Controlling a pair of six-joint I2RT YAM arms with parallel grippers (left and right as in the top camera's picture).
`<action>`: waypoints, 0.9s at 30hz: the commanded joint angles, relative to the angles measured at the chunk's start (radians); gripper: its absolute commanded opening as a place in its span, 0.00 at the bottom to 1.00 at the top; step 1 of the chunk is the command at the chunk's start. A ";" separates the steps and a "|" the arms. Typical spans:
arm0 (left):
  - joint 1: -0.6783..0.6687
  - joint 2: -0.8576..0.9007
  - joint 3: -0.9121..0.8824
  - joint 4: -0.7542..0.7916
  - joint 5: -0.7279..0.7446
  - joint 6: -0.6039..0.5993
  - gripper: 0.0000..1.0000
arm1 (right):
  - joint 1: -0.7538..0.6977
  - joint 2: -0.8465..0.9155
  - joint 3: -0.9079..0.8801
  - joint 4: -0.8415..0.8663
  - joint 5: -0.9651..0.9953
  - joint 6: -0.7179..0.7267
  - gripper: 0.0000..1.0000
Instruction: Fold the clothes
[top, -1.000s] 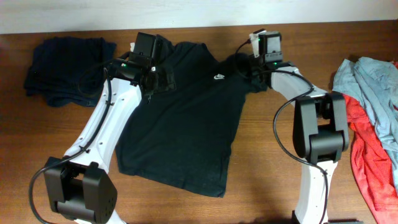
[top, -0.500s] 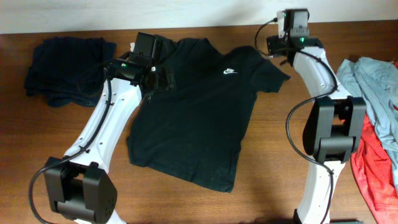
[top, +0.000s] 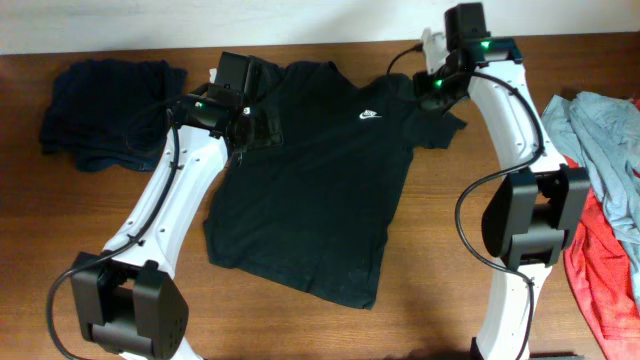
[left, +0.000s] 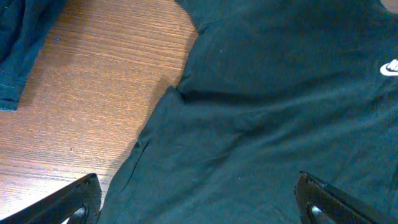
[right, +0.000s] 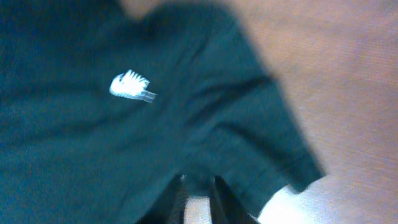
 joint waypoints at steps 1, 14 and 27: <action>0.002 0.006 -0.006 0.002 0.006 0.002 0.99 | 0.005 0.000 -0.074 -0.017 -0.038 0.045 0.05; 0.002 0.006 -0.006 0.002 0.006 0.002 0.99 | -0.037 0.000 -0.362 0.282 0.085 0.071 0.04; 0.002 0.006 -0.006 0.002 0.006 0.002 0.99 | -0.036 0.004 -0.542 0.378 0.124 0.070 0.04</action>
